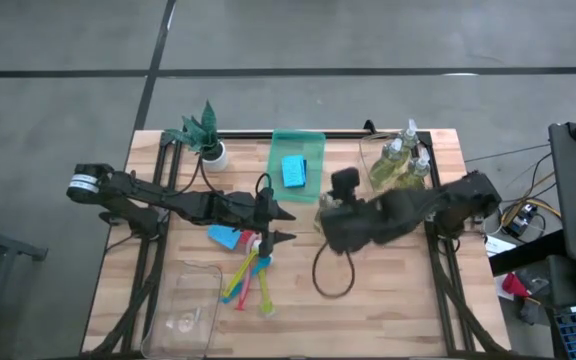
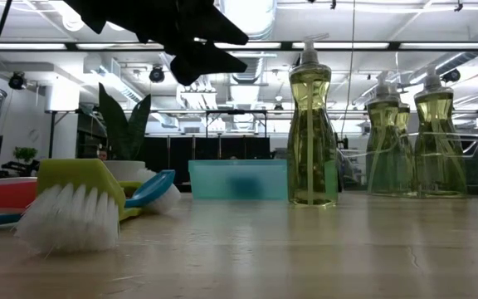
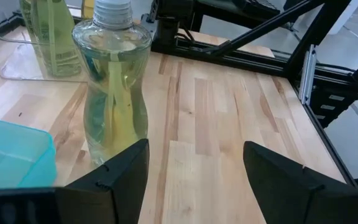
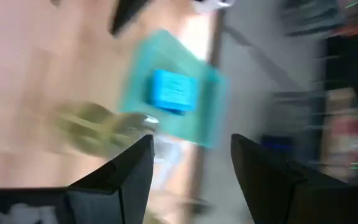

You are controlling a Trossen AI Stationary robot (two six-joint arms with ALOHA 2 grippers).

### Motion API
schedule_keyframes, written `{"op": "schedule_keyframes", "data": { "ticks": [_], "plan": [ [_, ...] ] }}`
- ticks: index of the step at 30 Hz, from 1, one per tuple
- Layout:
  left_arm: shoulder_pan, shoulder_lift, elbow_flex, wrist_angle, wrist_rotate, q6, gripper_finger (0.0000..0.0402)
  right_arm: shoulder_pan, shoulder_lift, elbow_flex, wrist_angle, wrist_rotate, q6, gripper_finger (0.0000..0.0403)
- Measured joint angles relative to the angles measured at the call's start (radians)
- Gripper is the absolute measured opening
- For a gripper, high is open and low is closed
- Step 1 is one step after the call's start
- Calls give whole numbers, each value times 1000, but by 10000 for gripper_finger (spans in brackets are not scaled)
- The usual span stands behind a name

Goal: Pick & Place Kitchen Sink Supplies
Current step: Put the yellow soap dispenser into the top transparent bin

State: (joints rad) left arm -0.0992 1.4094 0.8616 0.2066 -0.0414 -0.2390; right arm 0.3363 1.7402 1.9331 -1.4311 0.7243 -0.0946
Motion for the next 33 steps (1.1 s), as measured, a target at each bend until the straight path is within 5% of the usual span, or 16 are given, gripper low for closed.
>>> {"op": "schedule_keyframes", "data": {
  "ticks": [4, 11, 17, 23, 33],
  "plan": [
    [-1, 0, 0, 7, 1, 19, 252, -104, -39, 62, 8, -250, 105, 210],
    [-2, -6, 0, 45, 1, 43, 252, -251, -108, 78, 29, -316, 269, 200],
    [-4, -18, 0, 67, -2, 75, 252, -331, -95, 40, 28, -567, 245, 200],
    [-23, -91, -46, 111, -8, 104, 252, -332, -85, 7, 50, -585, 199, 201],
    [-23, -379, -295, 293, -43, 123, 252, -336, -84, -38, 50, -571, 223, 201]
  ]
}}
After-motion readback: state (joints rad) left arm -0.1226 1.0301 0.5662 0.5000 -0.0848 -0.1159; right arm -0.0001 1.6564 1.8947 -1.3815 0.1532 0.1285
